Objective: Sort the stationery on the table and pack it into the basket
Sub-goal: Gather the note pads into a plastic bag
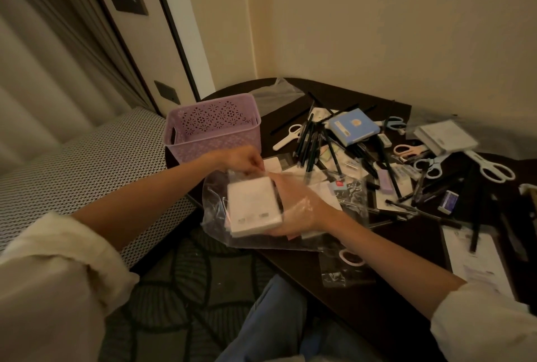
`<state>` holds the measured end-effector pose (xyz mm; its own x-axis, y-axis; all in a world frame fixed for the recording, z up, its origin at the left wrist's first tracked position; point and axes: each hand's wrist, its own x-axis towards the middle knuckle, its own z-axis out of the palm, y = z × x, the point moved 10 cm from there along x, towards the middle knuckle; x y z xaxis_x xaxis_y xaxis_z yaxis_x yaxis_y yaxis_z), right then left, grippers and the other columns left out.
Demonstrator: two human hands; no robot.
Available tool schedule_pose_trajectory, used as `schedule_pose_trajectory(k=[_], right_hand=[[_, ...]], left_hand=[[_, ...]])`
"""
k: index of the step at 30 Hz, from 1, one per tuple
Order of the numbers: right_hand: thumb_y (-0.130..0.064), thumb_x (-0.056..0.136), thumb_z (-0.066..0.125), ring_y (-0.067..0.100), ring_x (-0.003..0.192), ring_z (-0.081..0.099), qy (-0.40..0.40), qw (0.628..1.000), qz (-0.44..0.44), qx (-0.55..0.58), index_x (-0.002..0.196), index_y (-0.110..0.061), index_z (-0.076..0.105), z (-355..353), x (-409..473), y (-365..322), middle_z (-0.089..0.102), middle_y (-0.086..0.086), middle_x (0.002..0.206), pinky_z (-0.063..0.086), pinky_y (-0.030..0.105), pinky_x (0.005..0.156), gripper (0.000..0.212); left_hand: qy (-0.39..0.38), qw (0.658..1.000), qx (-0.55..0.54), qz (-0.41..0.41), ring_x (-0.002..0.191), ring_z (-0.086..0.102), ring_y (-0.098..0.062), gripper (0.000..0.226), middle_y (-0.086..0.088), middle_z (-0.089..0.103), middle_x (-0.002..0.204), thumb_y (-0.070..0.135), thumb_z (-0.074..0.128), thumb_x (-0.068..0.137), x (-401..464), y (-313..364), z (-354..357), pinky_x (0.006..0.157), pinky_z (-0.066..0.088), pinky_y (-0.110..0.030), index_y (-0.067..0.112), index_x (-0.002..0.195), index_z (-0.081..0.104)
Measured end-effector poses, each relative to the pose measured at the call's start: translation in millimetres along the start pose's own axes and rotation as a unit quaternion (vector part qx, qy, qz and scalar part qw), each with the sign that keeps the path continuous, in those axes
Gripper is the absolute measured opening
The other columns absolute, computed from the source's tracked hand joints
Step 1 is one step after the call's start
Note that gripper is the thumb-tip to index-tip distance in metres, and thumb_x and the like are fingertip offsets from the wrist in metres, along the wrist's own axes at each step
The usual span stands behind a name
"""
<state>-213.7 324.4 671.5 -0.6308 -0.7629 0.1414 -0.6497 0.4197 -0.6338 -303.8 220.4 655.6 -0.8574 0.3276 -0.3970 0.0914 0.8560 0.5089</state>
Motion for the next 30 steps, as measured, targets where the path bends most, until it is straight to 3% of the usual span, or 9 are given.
schedule_pose_trajectory(k=[4, 7, 10, 15, 19, 24, 26, 28, 30], right_hand=[[-0.056, 0.064, 0.081, -0.002, 0.114, 0.046, 0.025, 0.999, -0.043, -0.007, 0.132, -0.029, 0.038, -4.3, -0.2, -5.7, 0.05, -0.012, 0.129, 0.036, 0.013, 0.099, 0.085], [-0.066, 0.059, 0.079, 0.01, 0.115, 0.05, 0.002, 0.997, -0.052, -0.057, 0.136, -0.024, 0.037, -1.0, 4.8, -11.2, 0.054, -0.004, 0.128, 0.041, 0.03, 0.099, 0.098], [-0.067, 0.058, 0.079, 0.016, 0.114, 0.052, 0.005, 0.997, -0.051, -0.064, 0.134, -0.019, 0.04, 1.7, 6.2, -7.9, 0.055, 0.0, 0.127, 0.043, 0.038, 0.099, 0.098], [-0.064, 0.056, 0.081, 0.014, 0.11, 0.05, 0.008, 0.993, -0.073, -0.093, 0.131, -0.016, 0.042, -2.0, 5.1, -15.9, 0.056, 0.002, 0.124, 0.04, 0.03, 0.097, 0.097], [-0.077, 0.049, 0.074, 0.018, 0.114, 0.043, -0.008, 0.981, -0.081, -0.176, 0.138, -0.01, 0.036, 1.9, 8.5, -15.0, 0.048, 0.005, 0.129, 0.03, 0.028, 0.102, 0.117], [-0.086, 0.047, 0.067, 0.013, 0.096, 0.042, -0.016, 0.977, -0.029, -0.213, 0.127, -0.017, 0.047, 6.9, 8.2, 6.6, 0.05, -0.004, 0.106, 0.037, 0.035, 0.088, 0.108], [-0.089, 0.046, 0.063, 0.01, 0.087, 0.051, 0.019, 0.983, -0.02, -0.181, 0.109, -0.021, 0.058, 5.5, 5.0, 11.7, 0.058, -0.009, 0.093, 0.041, 0.033, 0.08, 0.093], [-0.085, 0.053, 0.062, 0.008, 0.076, 0.05, 0.045, 0.986, -0.029, -0.16, 0.088, -0.021, 0.062, 7.4, -0.5, 11.2, 0.057, -0.01, 0.081, 0.036, 0.027, 0.07, 0.073], [-0.076, 0.064, 0.064, 0.005, 0.076, 0.045, 0.061, 0.986, -0.05, -0.15, 0.086, -0.024, 0.06, 10.4, -6.5, 8.2, 0.053, -0.013, 0.082, 0.03, 0.023, 0.071, 0.057]], left_hand=[[0.015, 0.998, -0.064, -0.018, 0.08, 0.063, -0.008, 0.01, -0.001, 0.067, 0.09, 0.01, 0.06, 0.092, -0.7, -12.0, 0.8, 0.072, 0.053, -0.02, 0.014, 0.091, 0.069], [0.028, 0.998, -0.059, -0.017, 0.075, 0.063, -0.007, 0.011, 0.0, 0.067, 0.086, 0.008, 0.062, 0.091, -0.9, -15.3, 0.7, 0.066, 0.053, -0.016, 0.016, 0.089, 0.069], [0.048, 0.998, -0.031, 0.0, 0.078, 0.064, -0.01, 0.01, -0.004, 0.068, 0.09, 0.006, 0.062, 0.091, -1.6, -10.7, -1.0, 0.071, 0.053, -0.018, 0.012, 0.091, 0.071], [0.103, 0.992, 0.061, 0.027, 0.081, 0.064, -0.012, 0.015, -0.008, 0.071, 0.096, 0.01, 0.061, 0.092, -14.2, 2.1, -8.8, 0.084, 0.054, -0.029, 0.004, 0.1, 0.072], [0.276, 0.956, 0.075, 0.065, 0.084, 0.064, -0.013, 0.016, -0.006, 0.073, 0.099, 0.013, 0.061, 0.093, -60.8, 16.2, -35.2, 0.084, 0.052, -0.033, 0.007, 0.101, 0.074], [0.551, 0.834, -0.044, 0.01, 0.085, 0.061, -0.012, 0.02, -0.002, 0.068, 0.099, 0.021, 0.067, 0.089, -167.3, -17.9, -34.4, 0.075, 0.055, -0.033, 0.009, 0.105, 0.065], [0.525, 0.834, -0.144, -0.088, 0.092, 0.058, -0.012, 0.045, -0.001, 0.06, 0.107, 0.036, 0.073, 0.083, -178.0, -53.0, -11.2, 0.077, 0.051, -0.028, 0.01, 0.115, 0.056], [0.397, 0.835, -0.344, -0.161, 0.099, 0.06, -0.017, 0.066, -0.005, 0.061, 0.111, 0.053, 0.074, 0.075, -165.2, -80.7, 26.4, 0.082, 0.051, -0.032, 0.009, 0.119, 0.053], [0.266, 0.829, -0.463, -0.168, 0.101, 0.064, -0.023, 0.062, -0.011, 0.068, 0.11, 0.06, 0.066, 0.074, -152.2, -75.3, 57.2, 0.09, 0.05, -0.041, 0.011, 0.112, 0.063]])
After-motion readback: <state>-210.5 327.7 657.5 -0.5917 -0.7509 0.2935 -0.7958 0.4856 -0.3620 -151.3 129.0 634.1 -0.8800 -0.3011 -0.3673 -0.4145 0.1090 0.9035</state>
